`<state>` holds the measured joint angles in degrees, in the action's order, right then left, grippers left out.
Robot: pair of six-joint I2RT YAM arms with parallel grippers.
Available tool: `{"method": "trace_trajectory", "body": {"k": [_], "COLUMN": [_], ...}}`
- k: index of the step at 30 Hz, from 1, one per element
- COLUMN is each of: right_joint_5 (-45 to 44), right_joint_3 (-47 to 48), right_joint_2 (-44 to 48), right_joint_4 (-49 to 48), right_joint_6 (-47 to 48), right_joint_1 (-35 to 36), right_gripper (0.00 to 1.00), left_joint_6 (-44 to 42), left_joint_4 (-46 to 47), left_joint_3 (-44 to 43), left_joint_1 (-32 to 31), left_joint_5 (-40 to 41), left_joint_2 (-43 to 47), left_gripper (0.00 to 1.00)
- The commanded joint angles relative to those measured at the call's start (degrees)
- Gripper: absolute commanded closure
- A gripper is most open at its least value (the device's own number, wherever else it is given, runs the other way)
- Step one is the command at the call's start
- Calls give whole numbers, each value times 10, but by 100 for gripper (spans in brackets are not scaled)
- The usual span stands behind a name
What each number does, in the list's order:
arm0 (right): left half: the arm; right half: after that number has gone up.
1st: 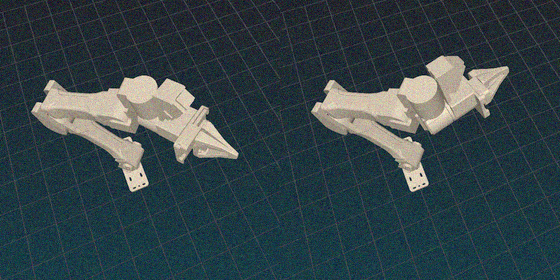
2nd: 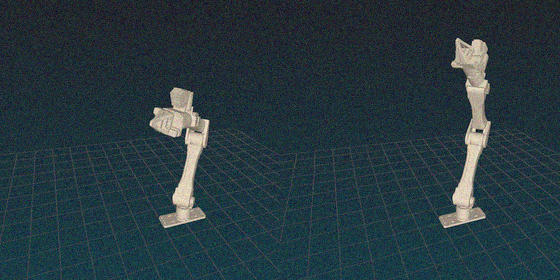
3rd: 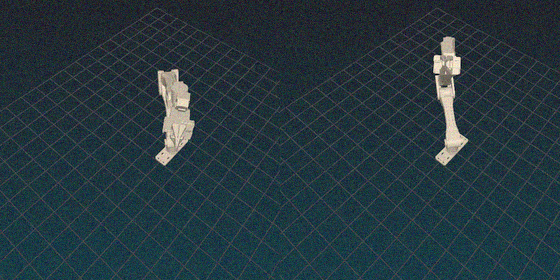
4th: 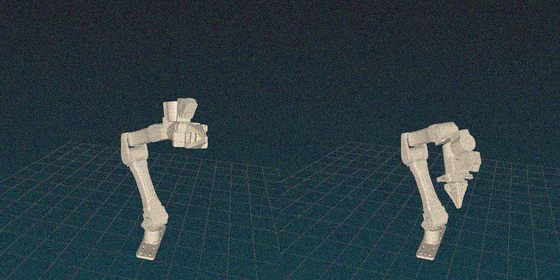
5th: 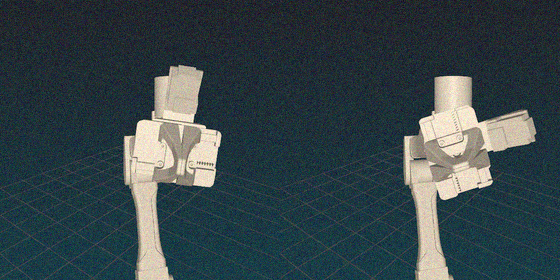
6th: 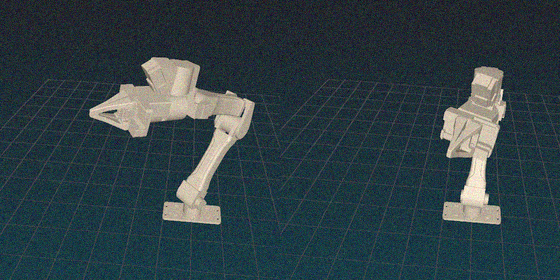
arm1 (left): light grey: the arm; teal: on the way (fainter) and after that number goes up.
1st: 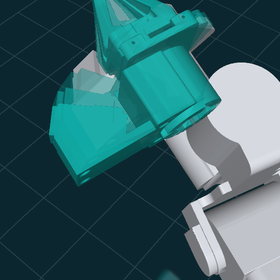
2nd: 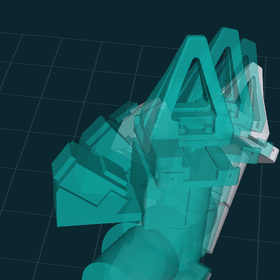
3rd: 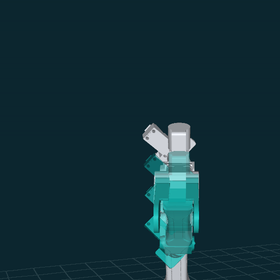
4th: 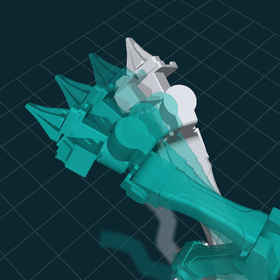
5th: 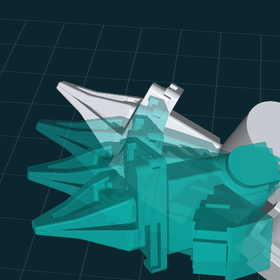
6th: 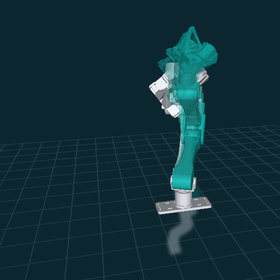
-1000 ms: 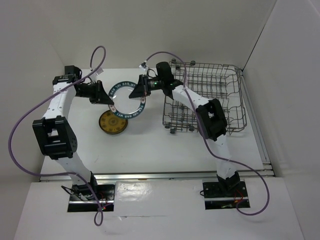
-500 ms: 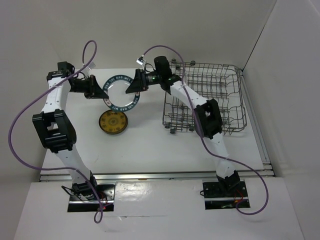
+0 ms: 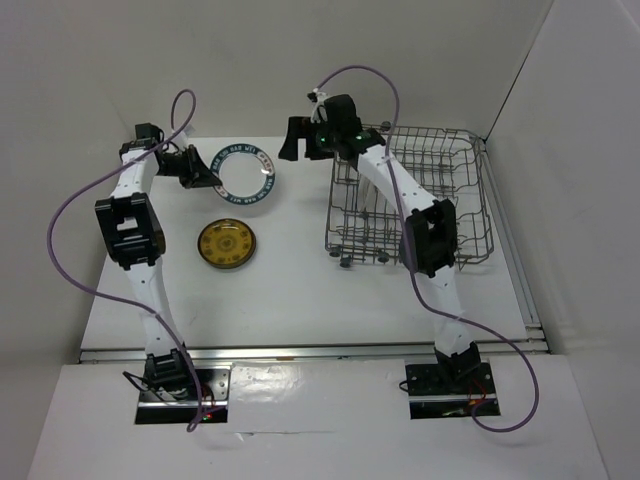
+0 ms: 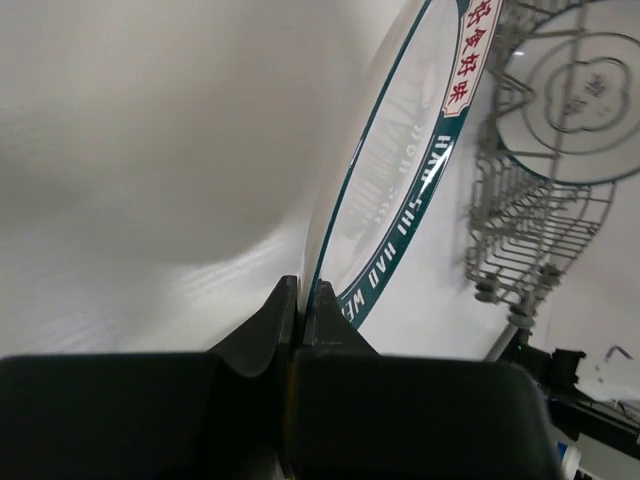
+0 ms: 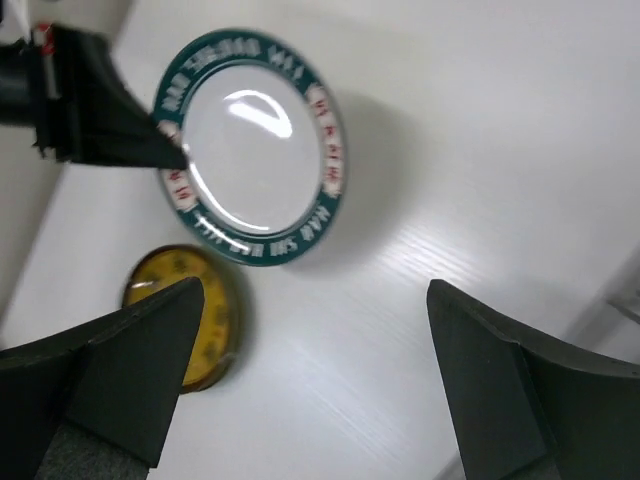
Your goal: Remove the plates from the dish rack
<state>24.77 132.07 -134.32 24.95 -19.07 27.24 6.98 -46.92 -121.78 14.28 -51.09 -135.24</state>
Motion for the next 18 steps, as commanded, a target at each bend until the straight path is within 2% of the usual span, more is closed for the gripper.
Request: {"method": "trace_trajectory", "body": {"k": [1,4,6,10,13,14,15,18], "right_joint_5": [-280,-418,-463,-526,-512,-511,-505,-479], "right_joint_3": [38,14,-22,-22,-28,-38,-49,-101], "right_joint_2": [116,152,158,158,132,127,127,144], "right_joint_4": [100,130,138,181,210,210,210,188], "right_joint_6": [67,74,82,75,45,29,20,14], "right_joint_1": [-1,-7,-14,-19,-40,-47,-47,-53], "right_gripper": [0,0,0,0,0,0,0,0], "left_joint_6": [36,51,84,99,99,99,99,99], "left_joint_4": [47,76,82,82,62,62,54,41], "left_joint_3": [-33,-59,-77,-77,-59,-59,-59,-59], "left_joint_1": [-11,-16,-16,-11,-11,-11,-11,-16], "left_joint_5": [13,32,42,62,93,93,106,111], "left_joint_2": [-15,-46,-66,-85,-99,-99,-109,-128], "left_gripper": [100,100,100,100,95,91,81,73]}}
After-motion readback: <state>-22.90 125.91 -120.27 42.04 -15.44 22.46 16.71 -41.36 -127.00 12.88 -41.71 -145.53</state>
